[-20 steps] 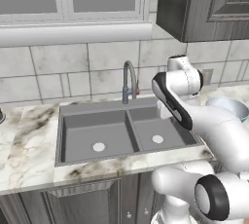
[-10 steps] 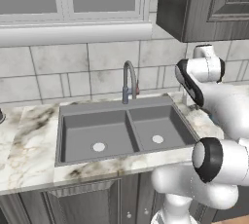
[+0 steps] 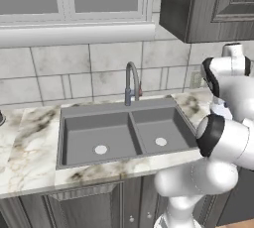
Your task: Pick the eggplant from the sink and place it in the bowl. Then pick the bowl and place it in the microwave. Then close the microwave door and press the start button.
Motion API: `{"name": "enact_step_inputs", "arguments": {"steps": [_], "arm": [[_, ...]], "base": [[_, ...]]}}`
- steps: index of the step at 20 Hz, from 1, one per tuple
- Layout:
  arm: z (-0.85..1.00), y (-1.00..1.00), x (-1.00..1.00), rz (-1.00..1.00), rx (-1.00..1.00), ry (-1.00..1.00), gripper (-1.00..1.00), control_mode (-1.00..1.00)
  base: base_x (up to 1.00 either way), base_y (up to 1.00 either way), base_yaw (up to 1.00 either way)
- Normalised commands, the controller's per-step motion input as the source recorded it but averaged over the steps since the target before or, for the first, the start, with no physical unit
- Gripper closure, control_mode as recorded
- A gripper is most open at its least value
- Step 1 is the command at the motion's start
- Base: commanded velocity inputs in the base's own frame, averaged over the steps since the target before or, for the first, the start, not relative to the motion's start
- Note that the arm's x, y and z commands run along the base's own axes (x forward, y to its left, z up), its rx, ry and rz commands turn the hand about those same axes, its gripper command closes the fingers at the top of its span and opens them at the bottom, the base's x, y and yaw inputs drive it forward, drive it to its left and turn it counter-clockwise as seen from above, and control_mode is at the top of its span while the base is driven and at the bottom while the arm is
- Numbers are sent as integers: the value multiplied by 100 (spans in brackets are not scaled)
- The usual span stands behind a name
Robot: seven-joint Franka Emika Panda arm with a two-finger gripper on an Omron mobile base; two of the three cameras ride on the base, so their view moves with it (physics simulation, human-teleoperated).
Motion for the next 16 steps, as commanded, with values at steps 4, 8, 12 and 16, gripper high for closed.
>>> {"name": "enact_step_inputs", "arguments": {"steps": [4, 8, 12, 16], "arm": [[-11, -94, 44, 25, -6, 1, 100, -100], [-51, -61, 75, 24, -1, 8, 100, -100], [-68, -27, 64, 14, 0, 8, 100, -100], [-47, -25, 53, 7, 3, 6, 100, -100]], "base": [[0, 0, 0], [0, 0, 0], [0, 0, 0], [0, 0, 0]]}}
